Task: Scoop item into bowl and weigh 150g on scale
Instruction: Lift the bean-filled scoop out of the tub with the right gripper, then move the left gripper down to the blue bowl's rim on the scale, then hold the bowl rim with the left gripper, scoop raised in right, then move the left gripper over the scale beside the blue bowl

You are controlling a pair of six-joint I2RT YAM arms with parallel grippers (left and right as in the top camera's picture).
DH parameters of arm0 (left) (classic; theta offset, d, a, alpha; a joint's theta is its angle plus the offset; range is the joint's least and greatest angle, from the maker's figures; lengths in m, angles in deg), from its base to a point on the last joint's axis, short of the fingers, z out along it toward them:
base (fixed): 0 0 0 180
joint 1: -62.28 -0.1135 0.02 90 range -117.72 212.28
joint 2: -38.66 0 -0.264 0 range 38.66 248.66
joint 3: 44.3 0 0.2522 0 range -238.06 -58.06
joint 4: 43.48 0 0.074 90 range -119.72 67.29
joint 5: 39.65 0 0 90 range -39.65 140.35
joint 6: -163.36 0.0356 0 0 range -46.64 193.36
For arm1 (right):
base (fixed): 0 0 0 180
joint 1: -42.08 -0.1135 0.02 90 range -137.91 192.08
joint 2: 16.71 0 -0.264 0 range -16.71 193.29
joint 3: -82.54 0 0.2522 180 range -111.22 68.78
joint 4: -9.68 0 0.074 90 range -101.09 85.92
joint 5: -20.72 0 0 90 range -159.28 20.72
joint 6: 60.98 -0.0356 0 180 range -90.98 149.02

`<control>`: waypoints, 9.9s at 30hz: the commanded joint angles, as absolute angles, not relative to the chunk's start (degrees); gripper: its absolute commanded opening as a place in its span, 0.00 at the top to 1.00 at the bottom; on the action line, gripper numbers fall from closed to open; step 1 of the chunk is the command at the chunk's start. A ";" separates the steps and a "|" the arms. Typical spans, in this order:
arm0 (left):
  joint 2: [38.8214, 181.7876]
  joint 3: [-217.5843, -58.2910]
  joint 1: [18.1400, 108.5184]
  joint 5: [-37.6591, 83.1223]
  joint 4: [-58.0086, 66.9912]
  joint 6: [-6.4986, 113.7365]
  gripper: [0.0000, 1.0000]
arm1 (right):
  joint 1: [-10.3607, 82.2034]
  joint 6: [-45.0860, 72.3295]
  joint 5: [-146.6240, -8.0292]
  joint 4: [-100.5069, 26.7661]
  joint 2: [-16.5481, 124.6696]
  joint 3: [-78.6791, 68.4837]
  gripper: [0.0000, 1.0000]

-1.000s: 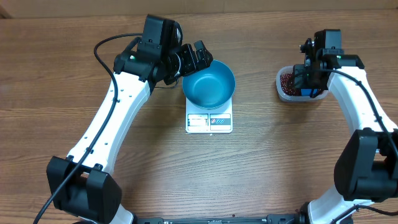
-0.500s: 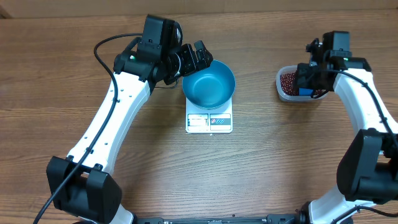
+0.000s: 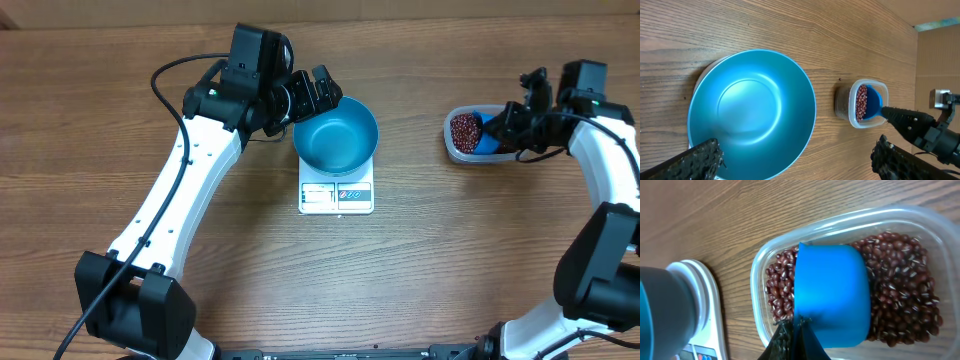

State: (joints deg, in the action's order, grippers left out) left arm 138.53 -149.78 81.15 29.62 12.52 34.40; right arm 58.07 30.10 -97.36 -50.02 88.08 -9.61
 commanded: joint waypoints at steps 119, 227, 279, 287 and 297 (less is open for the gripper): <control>137.11 -150.05 94.90 43.82 29.59 55.62 0.96 | 78.49 29.45 -133.09 -51.94 89.83 -8.19 0.96; 146.36 -117.39 108.63 71.32 -13.33 57.04 0.96 | 78.49 29.45 -129.27 -51.72 89.83 -8.19 0.96; 128.15 -125.26 109.72 64.28 -2.71 54.90 0.96 | 78.47 29.42 -128.42 -51.55 89.83 -8.19 0.96; 126.45 -133.98 106.00 61.68 12.85 48.76 0.96 | 78.47 29.42 -128.20 -51.72 89.83 -8.19 0.96; 129.00 -132.43 101.90 59.36 20.92 41.81 0.96 | 78.47 29.42 -126.80 -51.72 89.83 -8.19 0.96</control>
State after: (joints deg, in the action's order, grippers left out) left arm 127.15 -132.84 101.94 60.70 21.51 44.62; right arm 78.42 28.99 -126.78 -51.94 89.76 -8.45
